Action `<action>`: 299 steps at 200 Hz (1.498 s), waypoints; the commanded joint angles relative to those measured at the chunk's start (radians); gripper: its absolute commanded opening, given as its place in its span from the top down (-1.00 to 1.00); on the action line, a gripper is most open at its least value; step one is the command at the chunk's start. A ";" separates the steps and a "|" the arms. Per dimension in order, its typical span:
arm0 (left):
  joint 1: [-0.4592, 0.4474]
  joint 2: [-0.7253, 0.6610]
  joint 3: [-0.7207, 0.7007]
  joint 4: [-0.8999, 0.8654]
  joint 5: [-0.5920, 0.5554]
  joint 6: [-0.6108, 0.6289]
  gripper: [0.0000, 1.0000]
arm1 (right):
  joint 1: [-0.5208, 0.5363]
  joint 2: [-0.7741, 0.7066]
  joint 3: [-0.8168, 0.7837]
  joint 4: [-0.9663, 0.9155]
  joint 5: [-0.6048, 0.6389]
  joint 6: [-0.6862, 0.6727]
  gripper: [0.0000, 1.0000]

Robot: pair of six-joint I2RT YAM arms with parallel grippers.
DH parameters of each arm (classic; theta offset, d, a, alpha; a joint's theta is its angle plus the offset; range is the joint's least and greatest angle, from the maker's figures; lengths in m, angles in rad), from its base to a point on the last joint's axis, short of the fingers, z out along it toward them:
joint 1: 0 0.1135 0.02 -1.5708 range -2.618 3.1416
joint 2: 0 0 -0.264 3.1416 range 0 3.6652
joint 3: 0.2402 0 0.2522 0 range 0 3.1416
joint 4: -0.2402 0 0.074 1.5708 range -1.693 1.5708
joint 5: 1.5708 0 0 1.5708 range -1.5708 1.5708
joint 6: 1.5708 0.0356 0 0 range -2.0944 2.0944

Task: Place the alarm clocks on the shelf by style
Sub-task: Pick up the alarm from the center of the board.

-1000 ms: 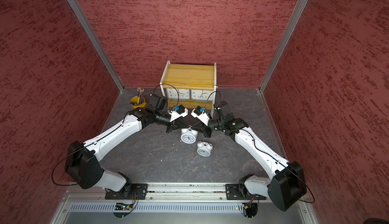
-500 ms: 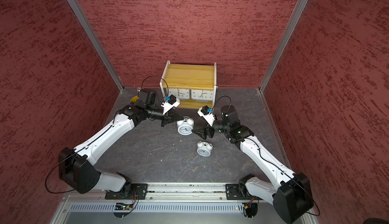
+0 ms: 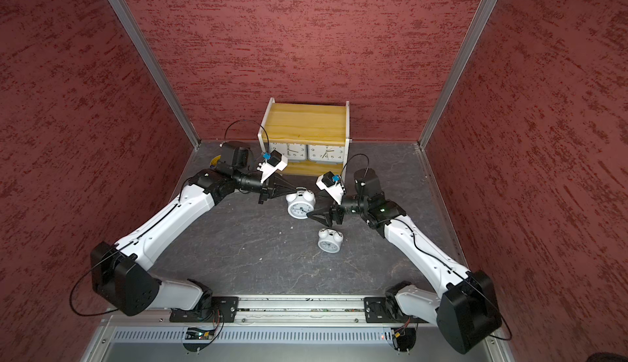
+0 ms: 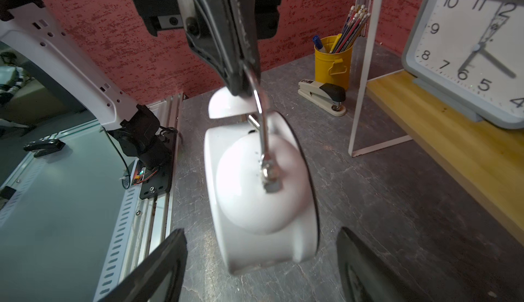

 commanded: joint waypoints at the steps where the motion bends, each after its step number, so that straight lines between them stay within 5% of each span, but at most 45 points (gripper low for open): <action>1: -0.001 -0.025 0.038 0.043 0.044 -0.013 1.00 | -0.004 0.007 0.041 -0.004 -0.059 -0.002 -0.57; 43: -0.001 -0.021 0.037 0.048 0.042 -0.019 1.00 | -0.004 0.017 0.047 -0.003 -0.073 0.001 -0.35; 99: -0.002 -0.021 0.037 0.049 0.043 -0.024 1.00 | -0.004 0.031 0.046 0.005 -0.067 0.002 -0.37; 148: -0.004 -0.018 0.031 0.058 0.035 -0.033 1.00 | -0.004 0.026 0.043 0.030 -0.068 0.016 0.45; 173: -0.001 -0.027 0.024 0.074 -0.012 -0.049 0.15 | -0.005 -0.006 0.021 0.089 -0.034 0.048 0.55; 194: 0.021 -0.043 0.011 0.105 -0.051 -0.083 -0.29 | -0.014 -0.048 0.012 0.128 0.023 0.082 0.55; 235: 0.137 -0.128 -0.076 0.240 -0.148 -0.224 -0.44 | -0.045 -0.106 0.065 0.132 0.103 0.122 0.59; 299: 0.280 -0.209 -0.126 0.238 -0.354 -0.268 -0.44 | -0.109 -0.076 0.305 0.084 0.167 0.138 0.55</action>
